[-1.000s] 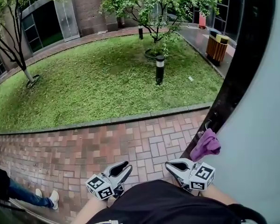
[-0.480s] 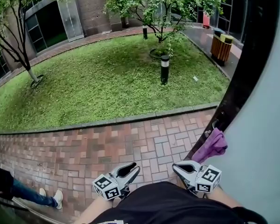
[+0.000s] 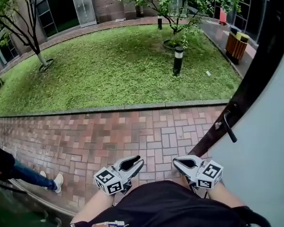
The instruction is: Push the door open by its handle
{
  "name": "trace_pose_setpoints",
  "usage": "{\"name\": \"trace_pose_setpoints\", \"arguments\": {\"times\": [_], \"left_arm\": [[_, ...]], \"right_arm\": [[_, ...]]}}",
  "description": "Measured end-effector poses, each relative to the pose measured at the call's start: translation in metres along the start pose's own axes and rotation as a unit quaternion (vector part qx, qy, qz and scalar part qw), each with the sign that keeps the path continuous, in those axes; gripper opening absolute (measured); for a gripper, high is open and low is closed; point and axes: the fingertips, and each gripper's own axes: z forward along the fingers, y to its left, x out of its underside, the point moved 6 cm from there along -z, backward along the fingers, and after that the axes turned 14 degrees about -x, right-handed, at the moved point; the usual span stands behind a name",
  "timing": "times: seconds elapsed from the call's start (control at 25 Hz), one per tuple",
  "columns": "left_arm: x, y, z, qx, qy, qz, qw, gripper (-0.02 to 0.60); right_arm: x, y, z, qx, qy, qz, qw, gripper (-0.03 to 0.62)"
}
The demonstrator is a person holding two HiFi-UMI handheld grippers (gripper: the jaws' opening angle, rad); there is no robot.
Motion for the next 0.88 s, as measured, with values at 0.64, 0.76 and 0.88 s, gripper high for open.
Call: {"name": "trace_pose_setpoints", "arguments": {"times": [0.64,0.76,0.88], "left_arm": [[0.068,-0.132,-0.154,-0.201,-0.034,-0.025,0.9788,0.1],[0.067,-0.168,-0.184,-0.189,-0.043,0.031,0.9806,0.1],[0.083,-0.202,-0.205,-0.193,-0.062,0.061,0.9774,0.092]], "right_arm": [[0.053,0.079,0.021,-0.176,0.082,0.008,0.981,0.0],[0.039,0.117,0.012,-0.162,0.07,-0.02,0.984,0.0],[0.041,0.176,-0.002,-0.133,0.047,-0.032,0.99,0.0]]}}
